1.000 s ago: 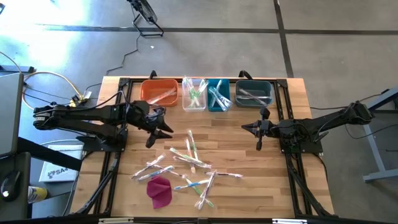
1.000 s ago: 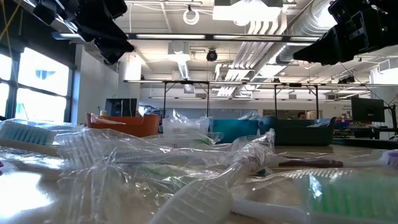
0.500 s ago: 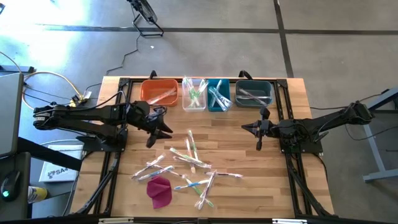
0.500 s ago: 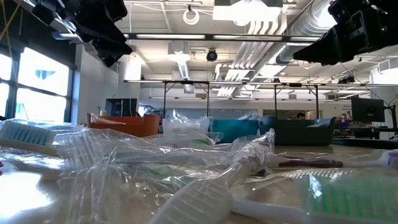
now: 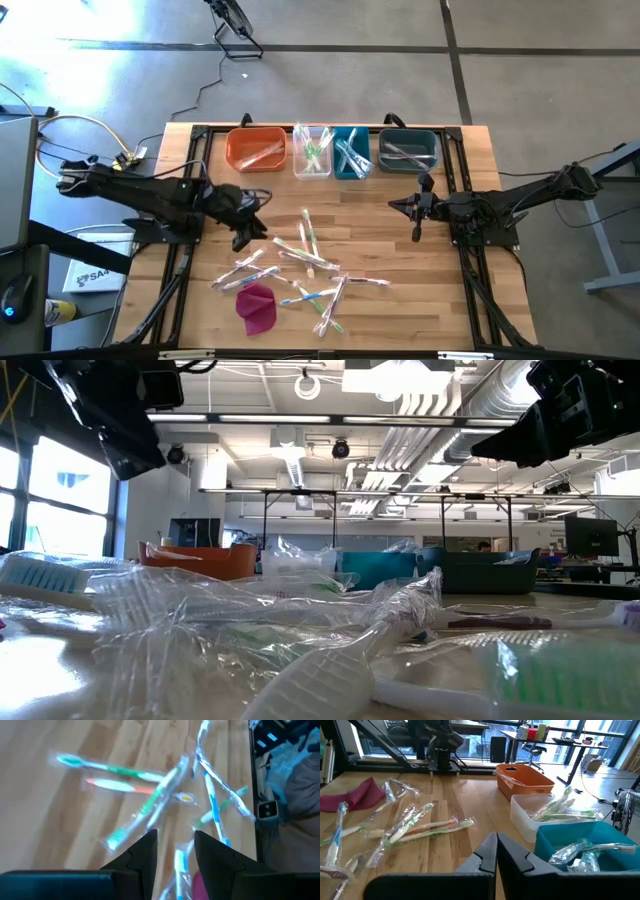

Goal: Pick & Place Toothbrushes
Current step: Put the purple toothbrush into the green bin

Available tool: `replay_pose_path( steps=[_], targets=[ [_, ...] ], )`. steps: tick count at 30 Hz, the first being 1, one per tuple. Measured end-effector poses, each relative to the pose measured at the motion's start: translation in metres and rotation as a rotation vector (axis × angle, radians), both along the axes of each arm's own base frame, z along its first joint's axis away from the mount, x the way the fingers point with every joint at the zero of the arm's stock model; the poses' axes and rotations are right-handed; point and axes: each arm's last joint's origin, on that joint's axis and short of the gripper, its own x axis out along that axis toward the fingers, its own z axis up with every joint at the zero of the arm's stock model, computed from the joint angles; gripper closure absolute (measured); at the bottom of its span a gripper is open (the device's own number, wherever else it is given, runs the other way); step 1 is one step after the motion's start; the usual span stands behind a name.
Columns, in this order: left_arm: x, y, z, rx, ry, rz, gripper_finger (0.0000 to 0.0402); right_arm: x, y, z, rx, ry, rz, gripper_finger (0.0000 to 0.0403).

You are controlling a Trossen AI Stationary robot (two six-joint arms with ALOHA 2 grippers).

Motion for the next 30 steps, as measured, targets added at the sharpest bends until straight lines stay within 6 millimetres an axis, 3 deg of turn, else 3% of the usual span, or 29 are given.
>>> replay_pose_path(
  steps=[9,14,21,30],
  targets=[
    [-0.002,-0.035,-0.007,-0.002,0.049,0.04,0.0275,0.0,0.0,0.0,0.0,0.0,0.0,0.0398],
    [-0.002,-0.051,-0.021,-0.036,0.177,0.082,0.0275,0.0,0.0,0.0,0.001,-0.003,0.0,0.0398],
    [-0.002,-0.061,-0.048,-0.06,0.418,0.174,0.0275,0.0,0.0,0.001,0.002,-0.008,0.0,0.0398],
    [0.005,-0.067,-0.071,-0.074,0.582,0.193,0.0275,0.0,0.0,0.0,0.0,-0.004,0.0,0.0398]
  ],
)
